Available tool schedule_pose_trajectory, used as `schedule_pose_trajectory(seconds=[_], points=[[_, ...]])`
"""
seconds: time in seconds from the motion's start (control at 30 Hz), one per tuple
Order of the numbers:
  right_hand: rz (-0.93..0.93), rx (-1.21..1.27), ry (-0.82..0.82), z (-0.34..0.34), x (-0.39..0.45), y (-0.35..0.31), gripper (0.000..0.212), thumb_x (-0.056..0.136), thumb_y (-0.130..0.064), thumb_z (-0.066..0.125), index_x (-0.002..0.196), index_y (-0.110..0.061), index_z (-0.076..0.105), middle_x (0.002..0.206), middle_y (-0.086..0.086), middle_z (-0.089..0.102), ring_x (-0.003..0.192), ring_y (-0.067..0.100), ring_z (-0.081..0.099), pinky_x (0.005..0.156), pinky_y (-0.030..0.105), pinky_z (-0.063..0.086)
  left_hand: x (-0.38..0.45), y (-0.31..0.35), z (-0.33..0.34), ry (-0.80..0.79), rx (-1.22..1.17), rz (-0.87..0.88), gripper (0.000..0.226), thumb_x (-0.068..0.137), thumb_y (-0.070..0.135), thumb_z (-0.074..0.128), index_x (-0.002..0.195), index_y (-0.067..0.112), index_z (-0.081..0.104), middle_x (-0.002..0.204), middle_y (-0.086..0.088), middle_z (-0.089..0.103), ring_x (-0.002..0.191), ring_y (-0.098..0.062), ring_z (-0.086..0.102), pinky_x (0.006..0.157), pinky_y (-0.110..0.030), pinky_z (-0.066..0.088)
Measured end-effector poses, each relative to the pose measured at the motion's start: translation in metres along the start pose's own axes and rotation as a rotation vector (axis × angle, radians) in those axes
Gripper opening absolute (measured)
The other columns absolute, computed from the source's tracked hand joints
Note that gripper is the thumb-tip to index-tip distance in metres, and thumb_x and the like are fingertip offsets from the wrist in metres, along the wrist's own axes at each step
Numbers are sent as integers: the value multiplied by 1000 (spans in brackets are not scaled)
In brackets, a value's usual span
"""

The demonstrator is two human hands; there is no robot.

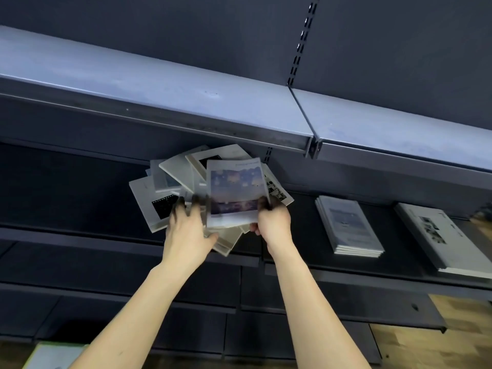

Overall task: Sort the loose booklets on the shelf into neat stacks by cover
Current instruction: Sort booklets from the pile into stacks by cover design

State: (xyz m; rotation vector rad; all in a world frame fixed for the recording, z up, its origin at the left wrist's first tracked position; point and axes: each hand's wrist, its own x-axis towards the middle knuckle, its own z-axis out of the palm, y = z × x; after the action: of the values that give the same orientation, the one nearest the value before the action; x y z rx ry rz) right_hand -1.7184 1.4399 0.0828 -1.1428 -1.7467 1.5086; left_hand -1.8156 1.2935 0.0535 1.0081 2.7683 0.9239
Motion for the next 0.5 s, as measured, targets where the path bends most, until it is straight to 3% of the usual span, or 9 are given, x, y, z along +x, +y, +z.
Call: schedule_pose_trajectory(seconds=[0.1,0.23,0.4,0.5], points=[[78,164,23,-24,8,6,15,104,-20,47,109,-11,58,94,11,60,61,18,56,43,21,46,2,18,0,20,61,64,90,82,42,71,153,20,19,152,-18,25,142,-36,22,112,-50,35],[132,246,70,-72,22,18,17,103,-23,50,117,-13,56,105,9,61,73,20,58,44,19,48,6,56,13,24,184,159,89,81,46,71,151,13,27,146,-18,34,136,-39,31,110,-50,32],[147,260,111,-128,43,33,29,103,-26,51,125,-8,58,115,14,62,79,22,59,46,19,49,16,100,44,-53,290,184,86,83,51,63,152,17,24,155,-11,27,143,-38,20,116,-50,24],[144,257,145,-163,53,39,26,104,-26,48,117,-8,61,112,15,61,79,21,59,46,19,50,19,125,60,-106,311,170,84,88,55,58,154,20,21,160,-10,18,147,-36,12,120,-50,15]])
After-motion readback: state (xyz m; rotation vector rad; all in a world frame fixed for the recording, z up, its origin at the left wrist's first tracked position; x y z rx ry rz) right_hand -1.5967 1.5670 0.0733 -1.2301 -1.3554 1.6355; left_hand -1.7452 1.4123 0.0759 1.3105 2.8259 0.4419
